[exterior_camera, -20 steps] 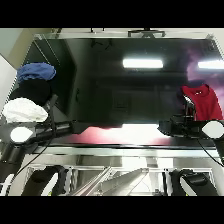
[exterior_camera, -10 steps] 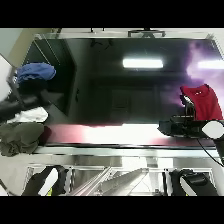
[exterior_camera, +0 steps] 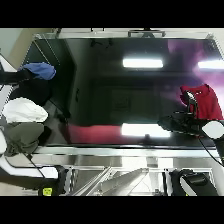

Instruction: Fold the shirts.

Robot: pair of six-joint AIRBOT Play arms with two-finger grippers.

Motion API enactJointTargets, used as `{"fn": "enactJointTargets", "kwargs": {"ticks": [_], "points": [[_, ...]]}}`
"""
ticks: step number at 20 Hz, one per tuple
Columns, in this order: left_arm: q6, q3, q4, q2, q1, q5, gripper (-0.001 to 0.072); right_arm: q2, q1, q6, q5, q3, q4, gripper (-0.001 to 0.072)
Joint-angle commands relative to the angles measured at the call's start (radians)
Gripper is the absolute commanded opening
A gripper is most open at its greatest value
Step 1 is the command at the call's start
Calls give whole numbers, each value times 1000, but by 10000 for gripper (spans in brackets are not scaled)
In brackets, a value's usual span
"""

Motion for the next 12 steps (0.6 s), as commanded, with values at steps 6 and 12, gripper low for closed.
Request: {"fn": "enactJointTargets", "kwargs": {"ticks": [6, 12], "points": [[0, 433, 188, -561, -107, 376, 715, 0, 1, 0, -27, 0, 10, 17], [-71, 504, 263, -705, -119, 481, 610, 0, 1, 1, -27, 0, 12, 16]]}}
